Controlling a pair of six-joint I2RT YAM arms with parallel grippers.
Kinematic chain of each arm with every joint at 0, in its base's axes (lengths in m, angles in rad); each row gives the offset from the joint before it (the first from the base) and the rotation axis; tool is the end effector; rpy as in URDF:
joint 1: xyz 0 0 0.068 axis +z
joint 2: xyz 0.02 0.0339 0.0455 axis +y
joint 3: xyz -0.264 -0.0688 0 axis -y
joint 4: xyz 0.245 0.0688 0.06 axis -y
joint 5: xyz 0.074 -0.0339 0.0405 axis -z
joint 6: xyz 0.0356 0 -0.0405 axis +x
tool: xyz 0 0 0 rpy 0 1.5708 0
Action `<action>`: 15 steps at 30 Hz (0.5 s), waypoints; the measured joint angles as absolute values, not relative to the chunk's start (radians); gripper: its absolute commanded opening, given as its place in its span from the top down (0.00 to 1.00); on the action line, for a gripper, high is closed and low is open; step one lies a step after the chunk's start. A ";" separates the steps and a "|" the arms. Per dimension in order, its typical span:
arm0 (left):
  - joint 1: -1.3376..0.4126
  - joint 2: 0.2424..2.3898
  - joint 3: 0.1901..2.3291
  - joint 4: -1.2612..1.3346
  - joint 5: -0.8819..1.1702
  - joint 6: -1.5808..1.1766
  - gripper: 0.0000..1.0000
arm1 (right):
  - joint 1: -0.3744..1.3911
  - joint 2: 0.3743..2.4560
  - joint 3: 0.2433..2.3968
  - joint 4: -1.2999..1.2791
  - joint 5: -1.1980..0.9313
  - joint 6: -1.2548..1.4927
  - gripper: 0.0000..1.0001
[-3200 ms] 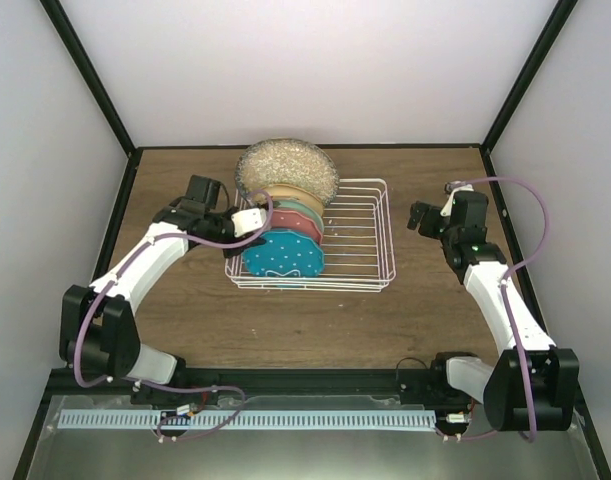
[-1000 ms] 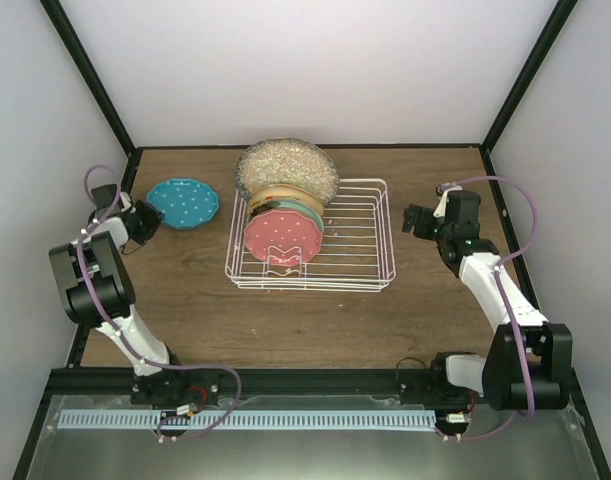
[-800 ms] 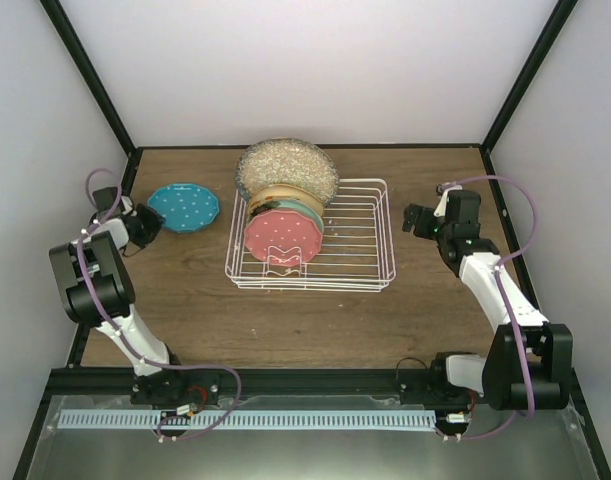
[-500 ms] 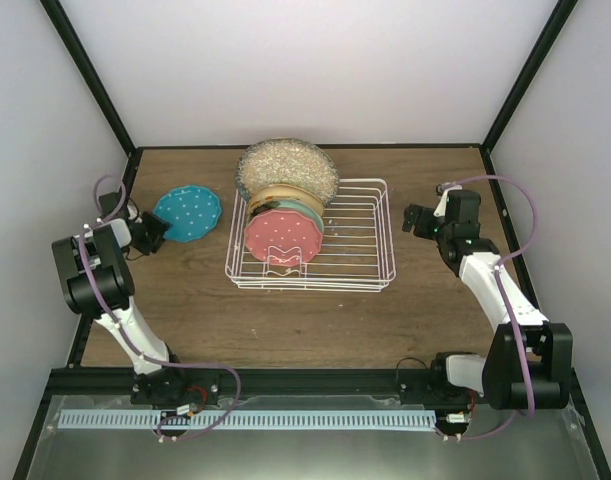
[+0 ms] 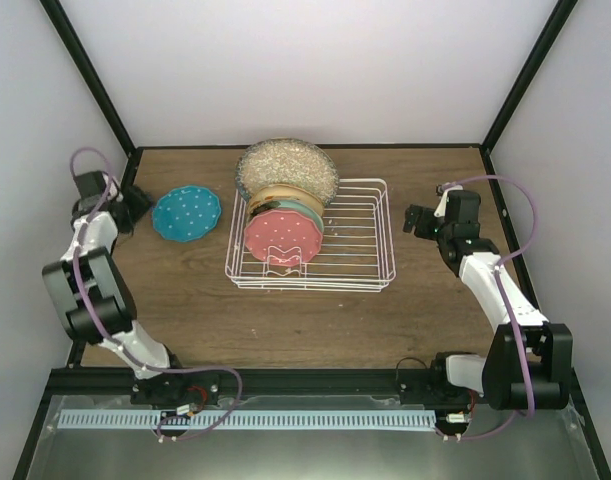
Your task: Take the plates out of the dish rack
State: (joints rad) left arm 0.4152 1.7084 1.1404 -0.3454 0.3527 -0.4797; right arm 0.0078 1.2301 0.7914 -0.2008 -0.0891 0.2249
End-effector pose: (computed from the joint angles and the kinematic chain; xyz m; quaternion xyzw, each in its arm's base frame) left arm 0.3350 0.1342 0.2088 -0.3521 0.8646 -0.1762 0.3123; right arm 0.2669 0.0052 0.2473 0.0768 0.8896 0.0916 0.4409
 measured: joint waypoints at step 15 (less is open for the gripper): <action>-0.125 1.372 1.267 -0.340 0.740 0.442 0.41 | 0.008 1.279 0.818 -0.190 -0.105 0.231 0.00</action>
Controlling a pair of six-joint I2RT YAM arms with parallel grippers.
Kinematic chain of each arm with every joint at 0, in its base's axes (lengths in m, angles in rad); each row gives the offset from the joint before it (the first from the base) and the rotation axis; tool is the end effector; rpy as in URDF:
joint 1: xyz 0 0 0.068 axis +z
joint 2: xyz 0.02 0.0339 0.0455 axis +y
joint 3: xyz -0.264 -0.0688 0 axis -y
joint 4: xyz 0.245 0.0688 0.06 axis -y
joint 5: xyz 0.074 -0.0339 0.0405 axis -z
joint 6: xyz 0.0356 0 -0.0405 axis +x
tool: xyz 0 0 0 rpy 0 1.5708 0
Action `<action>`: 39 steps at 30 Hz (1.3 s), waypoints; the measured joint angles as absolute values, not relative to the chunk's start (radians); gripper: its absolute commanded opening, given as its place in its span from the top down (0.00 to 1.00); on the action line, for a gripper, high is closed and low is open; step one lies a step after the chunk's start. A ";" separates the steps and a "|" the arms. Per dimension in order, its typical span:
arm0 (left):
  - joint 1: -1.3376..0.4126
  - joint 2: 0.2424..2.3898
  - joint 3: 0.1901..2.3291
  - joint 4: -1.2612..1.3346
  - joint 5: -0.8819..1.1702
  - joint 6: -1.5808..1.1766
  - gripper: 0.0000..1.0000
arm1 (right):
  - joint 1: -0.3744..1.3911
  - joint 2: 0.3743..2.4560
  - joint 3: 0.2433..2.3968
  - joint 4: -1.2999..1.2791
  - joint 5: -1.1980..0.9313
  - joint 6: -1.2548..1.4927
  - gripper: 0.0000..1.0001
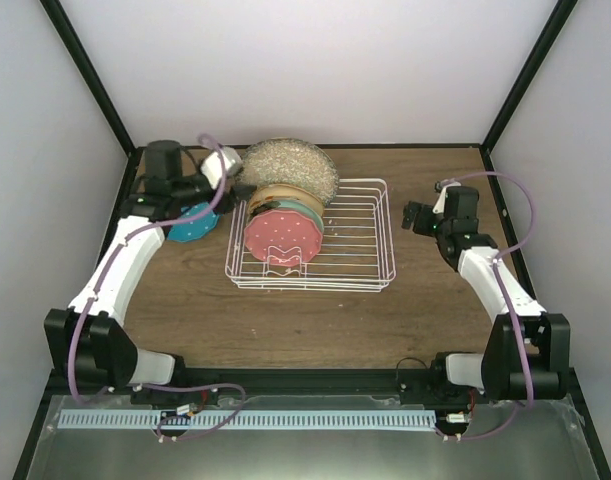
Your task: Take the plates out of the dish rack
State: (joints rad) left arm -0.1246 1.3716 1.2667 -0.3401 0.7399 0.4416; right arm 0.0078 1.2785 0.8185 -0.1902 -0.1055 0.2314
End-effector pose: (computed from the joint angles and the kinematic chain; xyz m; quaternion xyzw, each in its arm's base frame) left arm 0.3028 -0.0621 0.3631 0.4055 0.7032 -0.2234 0.5396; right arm 0.2771 0.0059 0.2451 0.0765 0.8917 0.0998 0.4348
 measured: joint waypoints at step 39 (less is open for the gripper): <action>-0.306 1.539 1.181 -0.477 0.539 1.130 0.81 | 0.008 1.184 0.795 -0.210 -0.074 0.262 0.00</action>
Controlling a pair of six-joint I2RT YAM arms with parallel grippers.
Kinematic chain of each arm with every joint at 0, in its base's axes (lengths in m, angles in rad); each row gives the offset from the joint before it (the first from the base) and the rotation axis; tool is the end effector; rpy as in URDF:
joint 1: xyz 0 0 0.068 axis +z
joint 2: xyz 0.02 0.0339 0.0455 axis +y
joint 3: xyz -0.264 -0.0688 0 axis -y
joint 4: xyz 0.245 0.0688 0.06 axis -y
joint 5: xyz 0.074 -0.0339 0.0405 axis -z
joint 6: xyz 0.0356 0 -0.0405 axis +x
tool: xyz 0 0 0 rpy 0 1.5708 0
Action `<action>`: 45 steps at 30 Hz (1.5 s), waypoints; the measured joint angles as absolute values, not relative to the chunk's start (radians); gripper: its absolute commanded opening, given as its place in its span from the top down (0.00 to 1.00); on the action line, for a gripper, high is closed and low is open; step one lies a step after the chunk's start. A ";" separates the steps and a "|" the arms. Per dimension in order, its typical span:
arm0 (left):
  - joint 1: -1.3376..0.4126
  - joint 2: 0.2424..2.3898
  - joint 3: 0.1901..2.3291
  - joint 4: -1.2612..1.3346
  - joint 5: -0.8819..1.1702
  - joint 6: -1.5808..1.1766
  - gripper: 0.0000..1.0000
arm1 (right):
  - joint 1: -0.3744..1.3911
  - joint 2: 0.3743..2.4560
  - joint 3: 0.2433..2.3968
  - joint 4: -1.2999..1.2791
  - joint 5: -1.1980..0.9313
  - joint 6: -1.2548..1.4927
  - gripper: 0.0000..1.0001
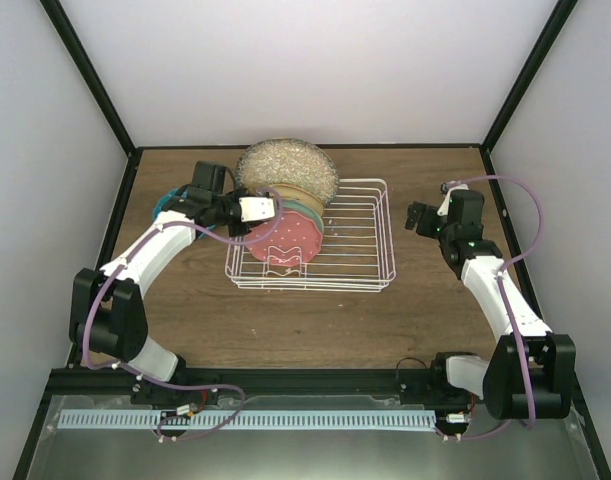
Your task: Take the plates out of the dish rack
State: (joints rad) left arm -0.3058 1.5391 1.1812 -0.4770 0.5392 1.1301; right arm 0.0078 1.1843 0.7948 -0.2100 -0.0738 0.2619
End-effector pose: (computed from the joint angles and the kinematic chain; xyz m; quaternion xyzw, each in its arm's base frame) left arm 0.3114 -0.1175 0.2702 0.6638 0.6143 -0.0888 0.4172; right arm 0.2603 0.0047 0.2587 0.0949 0.8788 0.0950 0.4578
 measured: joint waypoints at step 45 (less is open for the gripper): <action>-0.169 1.071 1.240 -0.309 0.238 0.442 0.96 | 0.008 1.205 0.782 -0.173 -0.117 0.282 0.00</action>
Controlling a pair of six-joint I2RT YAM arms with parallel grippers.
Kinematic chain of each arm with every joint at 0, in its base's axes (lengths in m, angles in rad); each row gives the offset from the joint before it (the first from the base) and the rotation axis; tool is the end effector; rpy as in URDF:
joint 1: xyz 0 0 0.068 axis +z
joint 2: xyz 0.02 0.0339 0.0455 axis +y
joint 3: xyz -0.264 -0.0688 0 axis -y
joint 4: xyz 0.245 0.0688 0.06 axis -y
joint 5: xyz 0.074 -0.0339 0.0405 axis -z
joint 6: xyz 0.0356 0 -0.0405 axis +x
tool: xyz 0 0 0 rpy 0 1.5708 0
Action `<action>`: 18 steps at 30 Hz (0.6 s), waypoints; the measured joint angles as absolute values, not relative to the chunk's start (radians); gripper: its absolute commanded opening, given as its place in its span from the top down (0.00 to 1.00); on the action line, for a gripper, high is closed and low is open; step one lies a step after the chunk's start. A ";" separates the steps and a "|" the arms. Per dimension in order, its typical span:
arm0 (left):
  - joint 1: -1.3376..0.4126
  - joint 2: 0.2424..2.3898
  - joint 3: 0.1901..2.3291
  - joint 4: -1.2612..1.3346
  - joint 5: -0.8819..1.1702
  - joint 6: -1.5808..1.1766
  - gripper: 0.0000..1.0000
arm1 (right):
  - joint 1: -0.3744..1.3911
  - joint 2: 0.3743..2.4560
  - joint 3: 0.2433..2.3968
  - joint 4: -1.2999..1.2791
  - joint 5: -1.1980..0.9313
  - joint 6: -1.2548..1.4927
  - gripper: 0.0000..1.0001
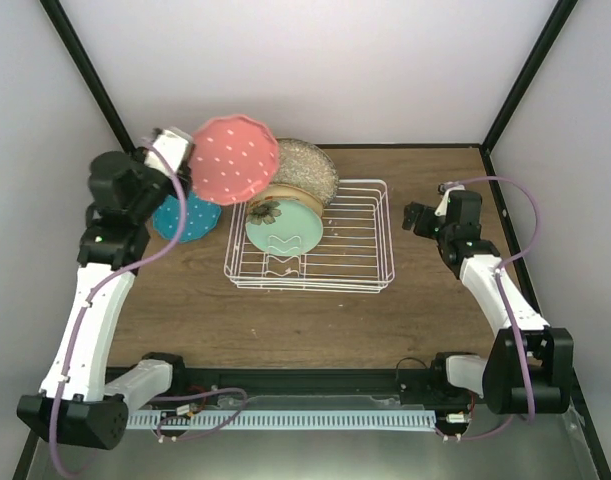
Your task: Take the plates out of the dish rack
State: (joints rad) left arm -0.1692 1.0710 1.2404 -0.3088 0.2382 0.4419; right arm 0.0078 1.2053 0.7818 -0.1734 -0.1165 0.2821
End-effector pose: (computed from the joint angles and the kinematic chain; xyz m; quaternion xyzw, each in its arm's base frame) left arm 0.2277 -0.0474 0.4306 0.2998 0.6911 -0.0003 0.6576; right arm 0.2641 0.0062 0.2526 0.0936 0.8777 0.1184 0.4548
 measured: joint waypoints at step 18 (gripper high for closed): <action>0.451 1.310 1.156 -0.263 0.306 -0.243 0.96 | 0.008 1.221 0.782 -0.172 -0.127 0.281 0.00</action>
State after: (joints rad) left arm 0.4511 1.3102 1.1561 -0.2634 0.3058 -0.2428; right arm 0.0078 1.2209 0.7818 -0.1719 -0.1268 0.2810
